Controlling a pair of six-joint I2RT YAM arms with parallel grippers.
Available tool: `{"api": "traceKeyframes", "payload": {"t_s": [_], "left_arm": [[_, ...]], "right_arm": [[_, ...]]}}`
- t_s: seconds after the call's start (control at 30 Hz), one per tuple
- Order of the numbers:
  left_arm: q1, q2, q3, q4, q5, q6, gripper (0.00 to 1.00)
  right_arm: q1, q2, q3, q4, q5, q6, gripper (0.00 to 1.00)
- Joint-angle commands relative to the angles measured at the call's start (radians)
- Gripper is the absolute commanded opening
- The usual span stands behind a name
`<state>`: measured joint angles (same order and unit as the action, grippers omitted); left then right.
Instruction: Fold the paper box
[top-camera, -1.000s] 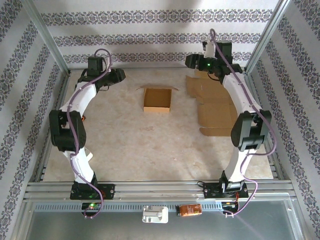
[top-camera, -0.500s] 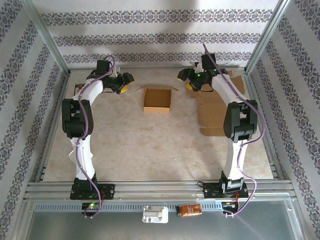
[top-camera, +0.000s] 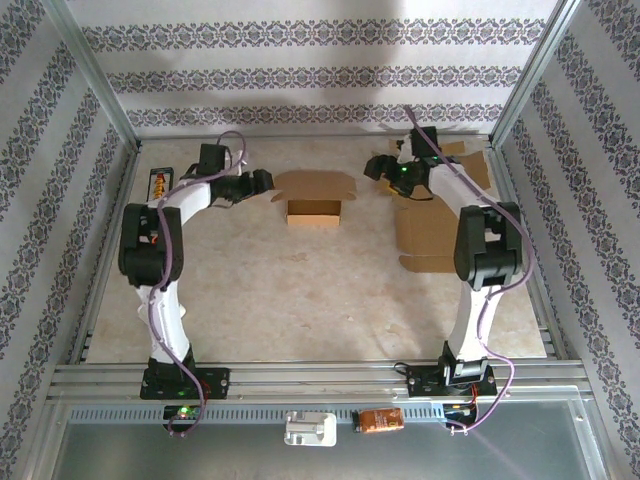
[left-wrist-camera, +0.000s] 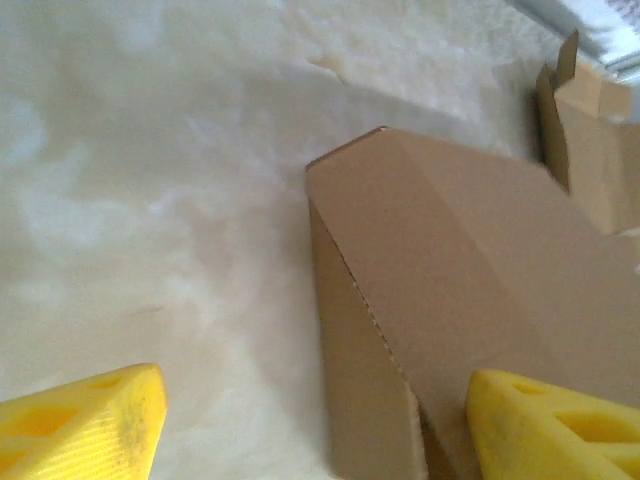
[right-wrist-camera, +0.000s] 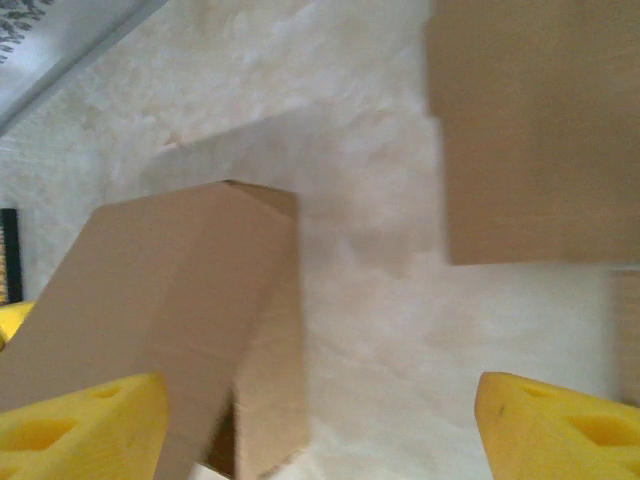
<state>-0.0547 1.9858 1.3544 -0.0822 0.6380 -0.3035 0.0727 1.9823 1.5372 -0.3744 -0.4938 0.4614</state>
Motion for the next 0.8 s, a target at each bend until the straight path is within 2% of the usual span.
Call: {"api": "traceKeyframes", "payload": {"t_s": [0.0, 0.07, 0.1, 0.17, 0.23, 0.33, 0.47, 0.6, 0.77], "left_arm": [[0.001, -0.202, -0.293, 0.504, 0.0, 0.516, 0.81], [0.006, -0.242, -0.431, 0.714, -0.002, 0.599, 0.82], [0.017, -0.245, -0.434, 0.717, 0.037, 0.602, 0.82], [0.039, -0.236, -0.394, 0.609, 0.148, 0.65, 0.82], [0.038, -0.234, -0.374, 0.506, 0.201, 0.761, 0.82], [0.042, -0.263, -0.427, 0.546, 0.205, 0.809, 0.84], [0.04, -0.335, -0.484, 0.533, 0.241, 0.846, 0.88], [-0.01, -0.418, -0.537, 0.461, 0.152, 0.912, 0.92], [-0.064, -0.492, -0.597, 0.439, 0.04, 0.965, 0.98]], "right_arm": [[-0.044, -0.158, -0.095, 0.092, -0.026, -0.331, 0.79], [-0.047, -0.232, -0.187, 0.128, -0.02, -0.479, 0.8], [-0.048, -0.264, -0.227, 0.15, -0.018, -0.534, 0.8], [-0.043, -0.306, -0.274, 0.151, -0.052, -0.672, 0.81], [-0.016, -0.332, -0.312, 0.136, -0.011, -0.842, 0.82], [0.027, -0.329, -0.346, 0.142, 0.015, -1.056, 0.84], [0.061, -0.256, -0.332, 0.205, -0.083, -1.3, 0.84], [0.088, -0.123, -0.225, 0.268, -0.137, -1.418, 0.82], [0.122, -0.007, -0.151, 0.385, -0.149, -1.475, 0.79]]}}
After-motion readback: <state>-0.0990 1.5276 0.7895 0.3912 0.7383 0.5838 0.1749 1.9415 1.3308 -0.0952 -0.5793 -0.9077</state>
